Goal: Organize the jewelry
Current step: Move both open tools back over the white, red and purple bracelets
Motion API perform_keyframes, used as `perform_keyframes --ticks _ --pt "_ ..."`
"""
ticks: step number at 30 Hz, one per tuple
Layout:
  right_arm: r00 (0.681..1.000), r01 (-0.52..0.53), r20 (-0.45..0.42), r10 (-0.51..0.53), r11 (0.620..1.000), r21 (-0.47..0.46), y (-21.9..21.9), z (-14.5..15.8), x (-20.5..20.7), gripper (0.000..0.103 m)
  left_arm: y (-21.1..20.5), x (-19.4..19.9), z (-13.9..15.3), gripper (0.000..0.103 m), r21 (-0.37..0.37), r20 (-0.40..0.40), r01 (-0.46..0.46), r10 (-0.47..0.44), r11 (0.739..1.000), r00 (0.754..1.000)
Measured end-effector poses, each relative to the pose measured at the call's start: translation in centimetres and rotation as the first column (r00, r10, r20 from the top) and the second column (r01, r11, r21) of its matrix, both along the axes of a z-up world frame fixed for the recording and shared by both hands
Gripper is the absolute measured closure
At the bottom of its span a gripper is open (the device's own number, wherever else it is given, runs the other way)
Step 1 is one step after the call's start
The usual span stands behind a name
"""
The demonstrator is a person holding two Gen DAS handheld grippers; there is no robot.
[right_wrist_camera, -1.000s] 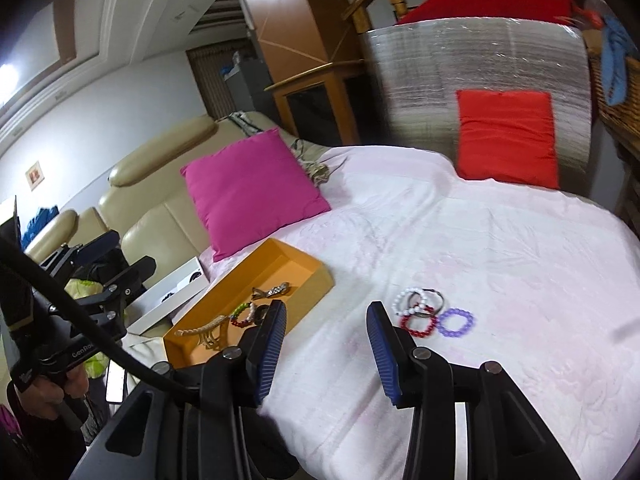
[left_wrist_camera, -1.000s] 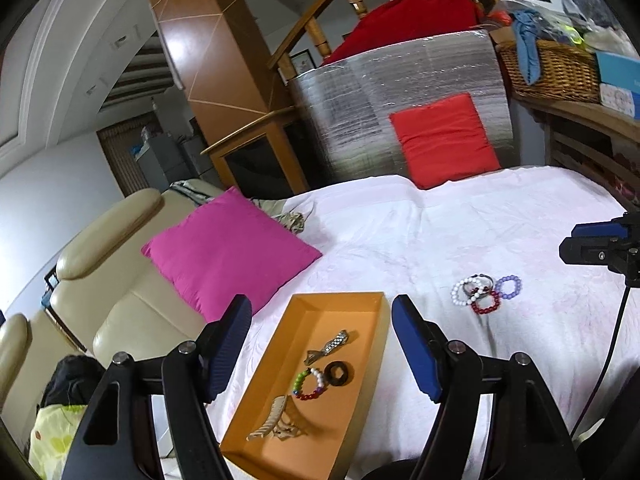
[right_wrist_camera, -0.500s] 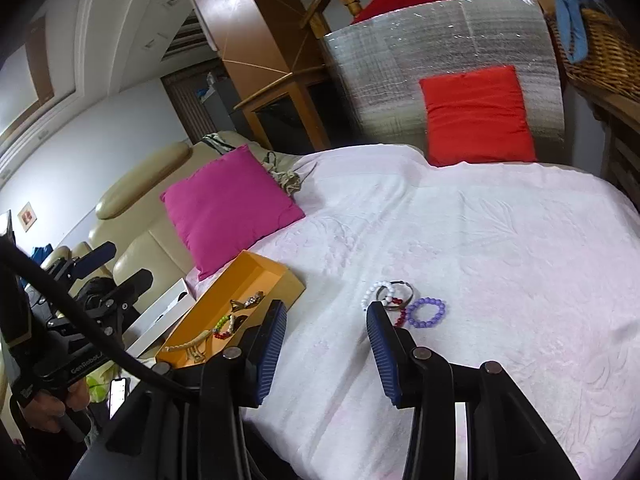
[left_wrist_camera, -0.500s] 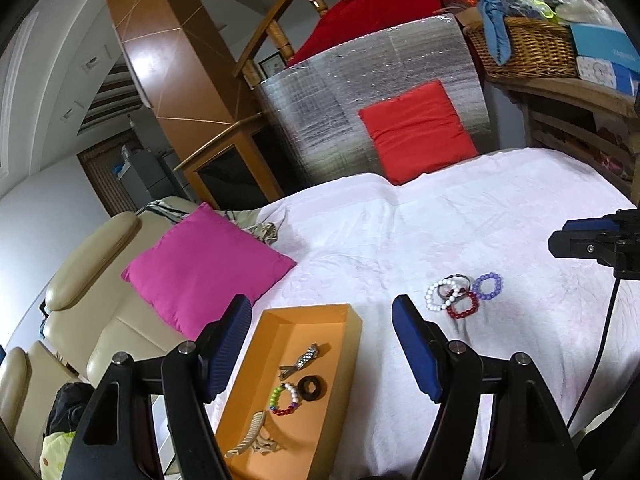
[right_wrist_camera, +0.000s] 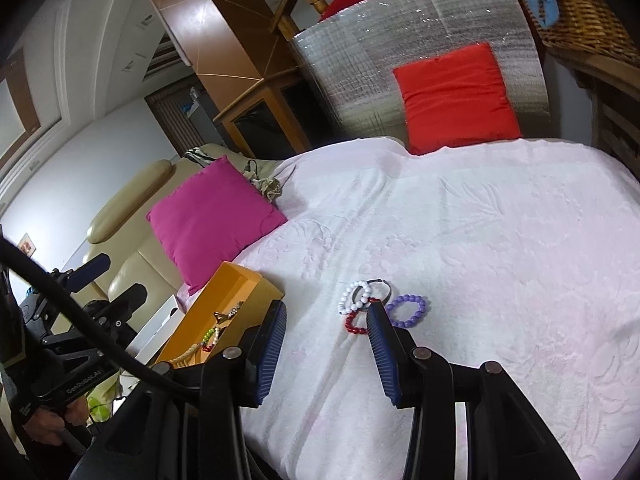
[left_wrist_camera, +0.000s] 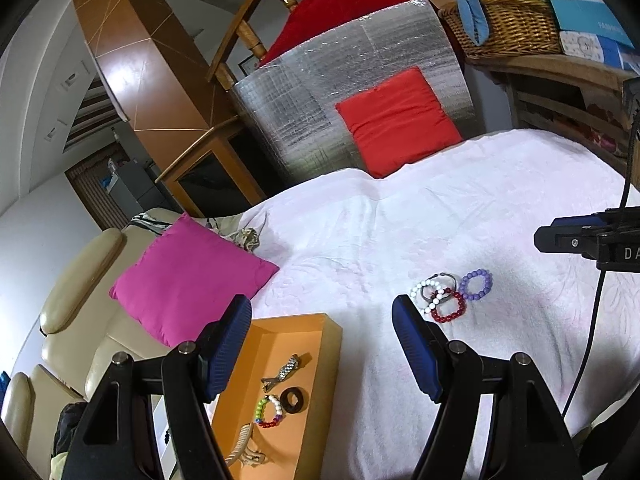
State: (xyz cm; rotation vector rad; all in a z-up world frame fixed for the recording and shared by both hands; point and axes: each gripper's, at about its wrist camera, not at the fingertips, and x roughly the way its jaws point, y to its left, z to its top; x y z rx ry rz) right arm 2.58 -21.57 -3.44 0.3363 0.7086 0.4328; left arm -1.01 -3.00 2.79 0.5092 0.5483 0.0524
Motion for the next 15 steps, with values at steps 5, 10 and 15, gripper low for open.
perform_keyframes --ticks 5,10,15 --pt "0.999 0.018 -0.027 -0.018 1.000 0.023 -1.2 -1.4 0.9 0.057 -1.6 0.7 -0.8 0.029 0.017 -0.014 0.024 -0.024 1.000 1.000" --pt "0.998 0.034 -0.053 -0.032 0.999 0.027 -2.3 -2.5 1.4 0.057 -2.8 1.9 -1.6 0.030 0.016 -0.034 0.045 -0.045 0.999 0.998" --pt "0.996 0.054 -0.073 -0.052 0.998 0.022 -3.3 -3.5 1.9 0.057 -3.6 3.3 -2.7 0.030 0.007 -0.057 0.055 -0.054 0.998 0.997"
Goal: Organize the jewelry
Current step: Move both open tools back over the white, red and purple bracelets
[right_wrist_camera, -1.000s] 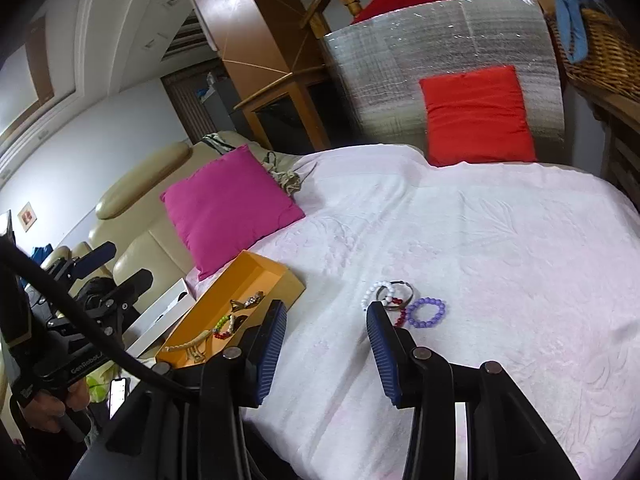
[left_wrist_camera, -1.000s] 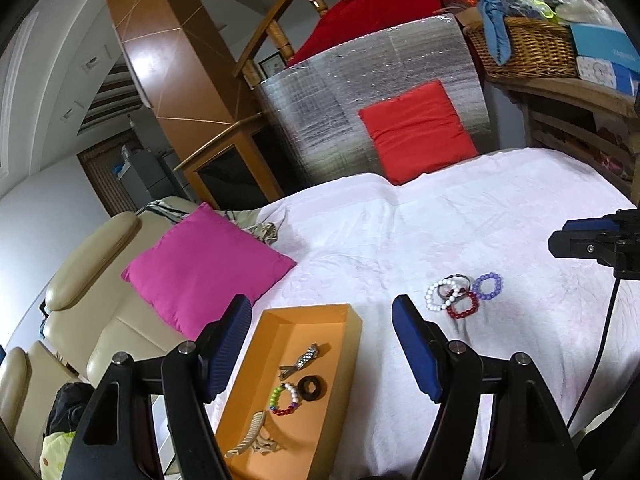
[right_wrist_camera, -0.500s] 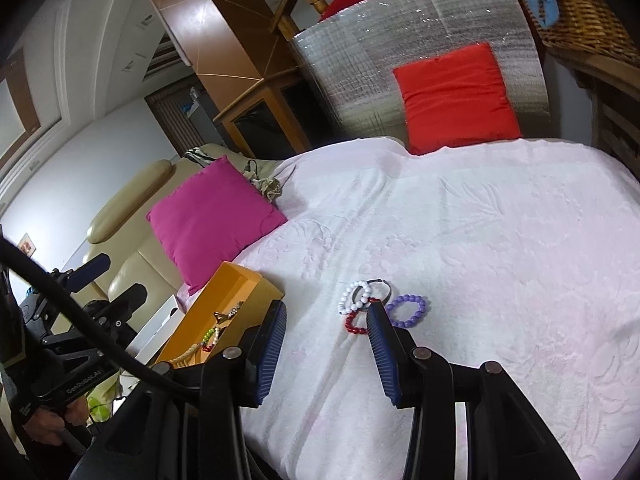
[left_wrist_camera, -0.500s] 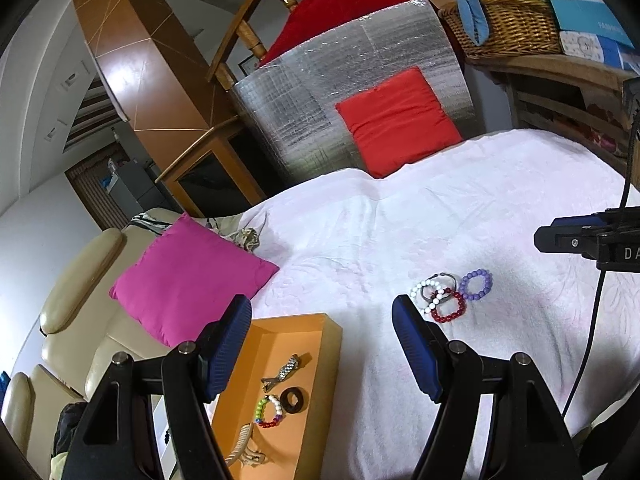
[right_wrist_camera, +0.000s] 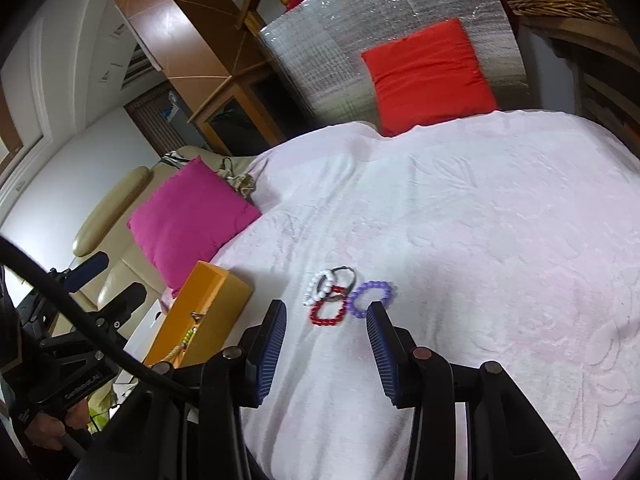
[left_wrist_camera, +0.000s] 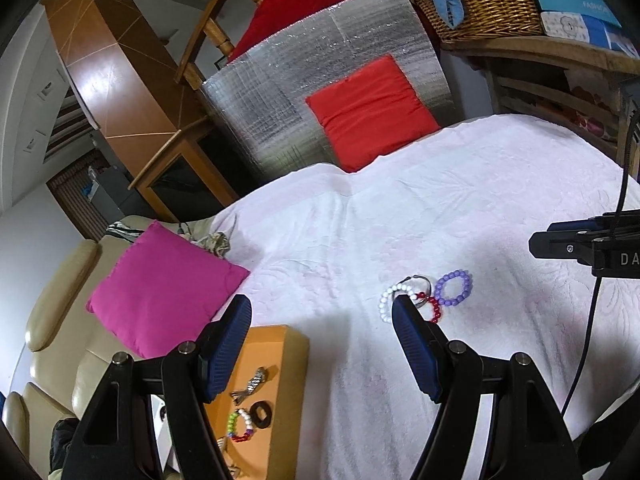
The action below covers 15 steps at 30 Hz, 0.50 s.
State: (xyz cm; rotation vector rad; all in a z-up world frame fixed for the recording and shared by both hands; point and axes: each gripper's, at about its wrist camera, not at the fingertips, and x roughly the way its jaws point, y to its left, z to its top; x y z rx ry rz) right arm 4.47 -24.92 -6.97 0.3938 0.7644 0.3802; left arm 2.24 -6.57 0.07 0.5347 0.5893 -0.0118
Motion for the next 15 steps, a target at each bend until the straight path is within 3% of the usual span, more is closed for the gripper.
perform_keyframes --ticks 15 --pt "0.997 0.022 -0.078 -0.023 1.000 -0.011 -0.9 -2.7 2.6 0.057 0.4 6.9 -7.0 0.029 -0.035 -0.090 -0.051 0.047 0.998 0.995"
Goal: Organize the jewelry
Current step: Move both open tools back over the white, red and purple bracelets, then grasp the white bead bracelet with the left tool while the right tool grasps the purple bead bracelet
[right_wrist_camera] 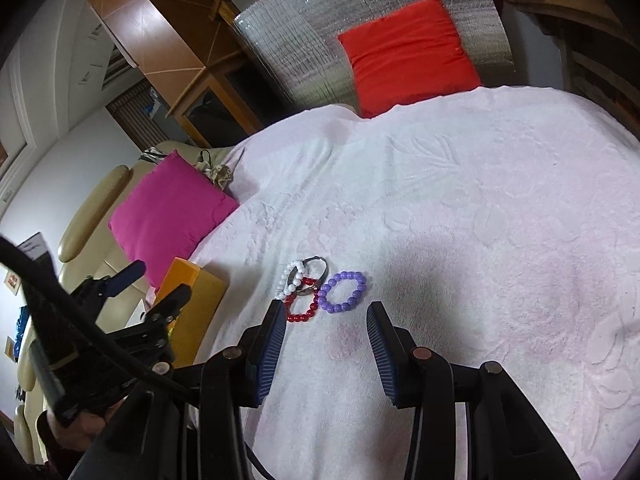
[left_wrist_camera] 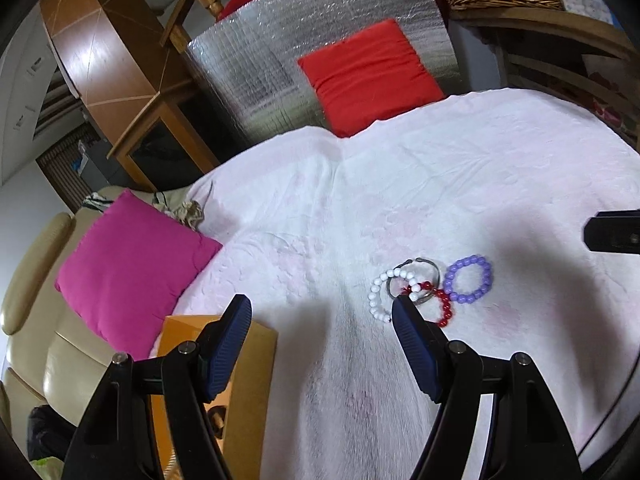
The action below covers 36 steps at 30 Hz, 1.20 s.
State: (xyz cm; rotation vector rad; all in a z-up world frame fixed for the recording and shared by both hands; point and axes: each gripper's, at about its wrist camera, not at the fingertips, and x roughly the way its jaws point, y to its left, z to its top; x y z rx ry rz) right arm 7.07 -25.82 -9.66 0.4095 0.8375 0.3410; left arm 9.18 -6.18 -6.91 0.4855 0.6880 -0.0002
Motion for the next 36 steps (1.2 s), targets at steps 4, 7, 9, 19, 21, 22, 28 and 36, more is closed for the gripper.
perform_keyframes --ticks 4,7,9,19,21,22,28,36 --pt "1.000 -0.008 -0.029 0.008 1.000 -0.003 0.2 -0.9 1.2 0.057 1.7 2.5 -2.2 0.030 -0.057 -0.009 -0.008 0.007 0.998 1.000" --pt "0.998 -0.011 -0.060 0.010 1.000 -0.008 0.3 -1.8 2.4 0.057 3.6 4.0 -4.6 0.030 -0.119 -0.024 0.001 -0.004 0.993 1.000" --pt "0.996 -0.011 -0.087 0.011 1.000 -0.002 0.3 -2.7 3.2 0.057 4.5 4.8 -6.1 0.030 -0.132 -0.062 -0.012 0.004 0.991 0.998" --pt "0.984 -0.001 -0.176 0.000 1.000 -0.005 1.8 -5.9 6.4 0.057 5.8 6.0 -7.2 0.030 -0.233 -0.150 -0.010 -0.026 0.972 0.988" --pt "0.982 -0.002 -0.186 0.000 1.000 -0.012 2.2 -6.4 6.9 0.057 5.6 5.8 -7.4 0.030 -0.241 -0.153 0.005 -0.043 0.970 0.987" --pt "0.982 -0.003 -0.189 0.000 1.000 -0.014 2.2 -6.5 7.1 0.057 5.6 5.8 -7.4 0.030 -0.247 -0.159 0.009 -0.050 0.969 0.986" --pt "0.979 0.010 -0.203 -0.013 1.000 -0.016 2.7 -7.2 7.8 0.057 5.7 6.2 -8.0 0.030 -0.320 -0.211 0.021 -0.093 0.947 0.973" --pt "0.977 0.036 -0.208 -0.048 0.997 -0.061 2.8 -8.3 9.2 0.060 4.2 6.8 -8.5 0.030 -0.388 -0.227 0.091 -0.191 0.917 0.955"
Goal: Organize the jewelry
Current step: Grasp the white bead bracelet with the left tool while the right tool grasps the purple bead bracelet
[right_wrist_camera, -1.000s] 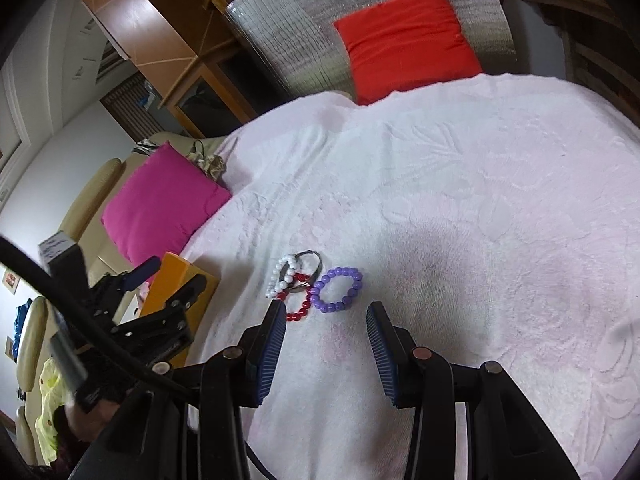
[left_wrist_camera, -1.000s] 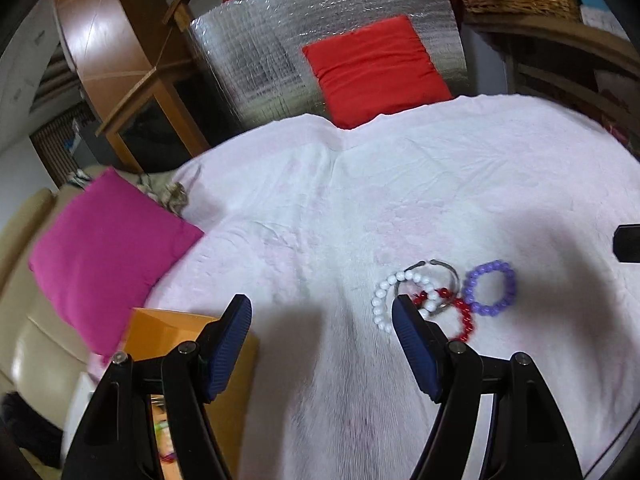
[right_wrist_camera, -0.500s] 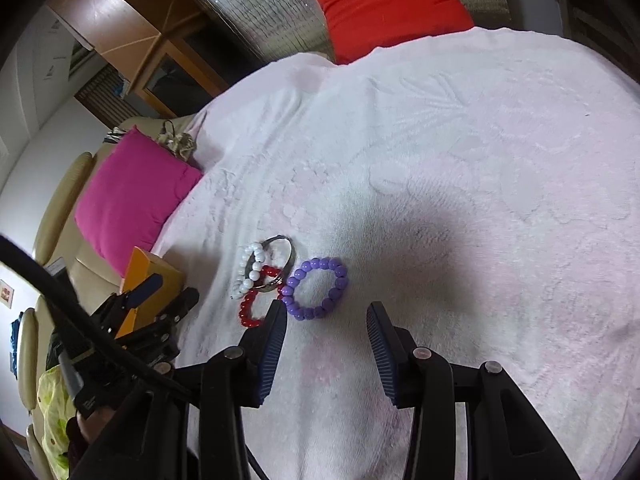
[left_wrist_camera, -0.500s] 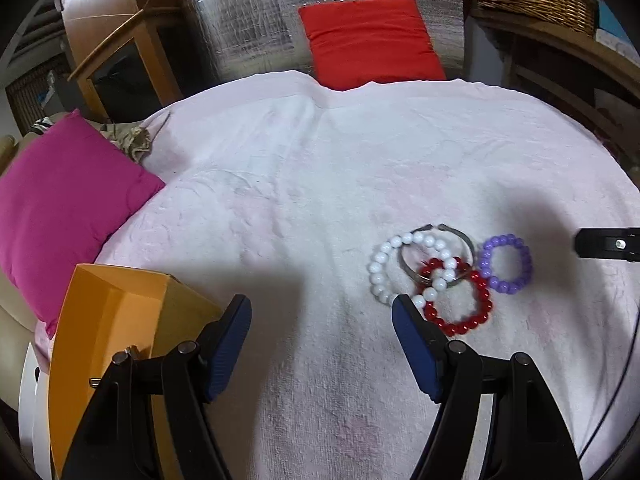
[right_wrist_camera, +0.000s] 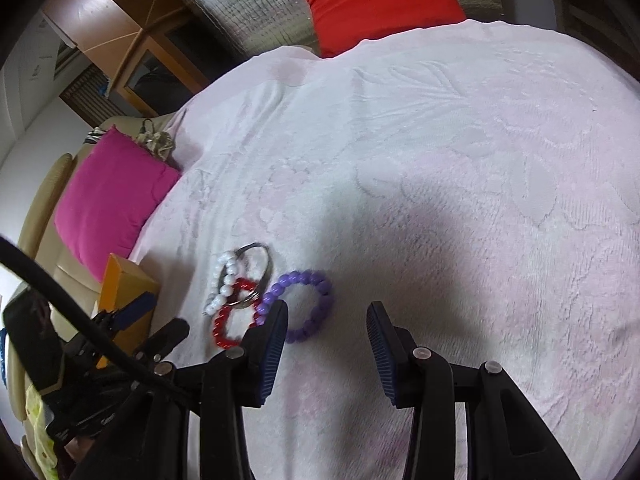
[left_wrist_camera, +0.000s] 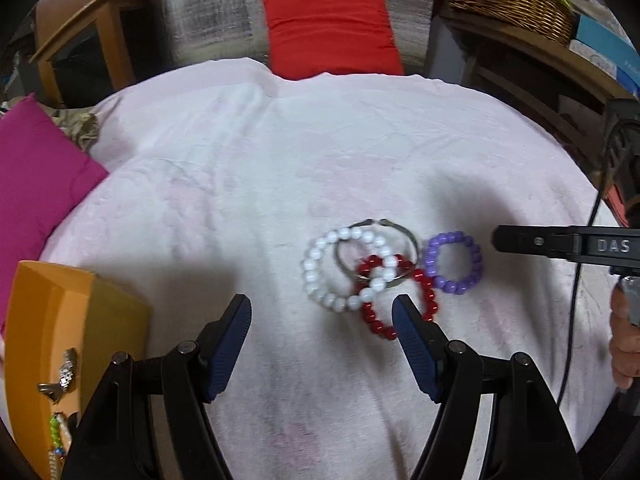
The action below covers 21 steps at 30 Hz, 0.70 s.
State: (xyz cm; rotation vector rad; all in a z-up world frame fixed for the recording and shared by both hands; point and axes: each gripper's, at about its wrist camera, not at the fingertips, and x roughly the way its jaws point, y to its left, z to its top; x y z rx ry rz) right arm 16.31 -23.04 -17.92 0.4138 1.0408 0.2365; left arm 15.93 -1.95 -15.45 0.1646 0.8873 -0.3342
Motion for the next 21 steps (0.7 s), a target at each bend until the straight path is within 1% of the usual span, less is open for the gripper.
perform_keyframes --ticks 5,7,10,14,16,18,19,21 --pt "1.000 -0.011 0.007 0.011 1.000 -0.027 0.3 -0.4 0.7 0.066 -0.2 0.8 -0.2 0.030 -0.057 -0.012 0.030 -0.031 0.998 0.999" --pt "1.000 -0.021 0.008 0.021 0.999 -0.037 0.5 -0.6 1.0 0.066 -0.2 1.1 -0.4 0.030 -0.070 -0.017 0.036 -0.037 0.997 0.999" --pt "0.999 -0.040 0.007 0.041 0.997 -0.058 1.0 -0.8 1.3 0.068 -0.2 1.4 -0.7 0.030 -0.074 -0.026 0.042 -0.044 0.996 0.999" --pt "0.998 -0.062 0.011 0.063 0.994 -0.091 1.4 -1.2 1.6 0.068 -0.7 1.4 -0.9 0.030 -0.066 -0.016 0.065 -0.066 0.996 0.998" --pt "0.997 -0.072 0.019 0.074 0.992 -0.107 1.6 -1.2 1.8 0.068 -1.1 1.4 -1.0 0.035 -0.064 -0.014 0.085 -0.086 0.994 0.996" --pt "0.996 -0.084 0.032 0.089 0.988 -0.126 1.8 -1.3 1.9 0.072 -1.5 1.5 -1.3 0.049 -0.055 -0.021 0.105 -0.106 0.993 0.994" --pt "0.994 -0.091 0.039 0.097 0.986 -0.143 1.9 -1.4 1.9 0.077 -1.6 1.6 -1.5 0.052 -0.051 -0.028 0.111 -0.113 0.992 0.993" --pt "0.991 -0.108 0.055 0.121 0.976 -0.190 2.4 -1.4 1.8 0.080 -1.9 1.8 -1.9 0.061 -0.038 -0.037 0.118 -0.120 0.992 0.992"
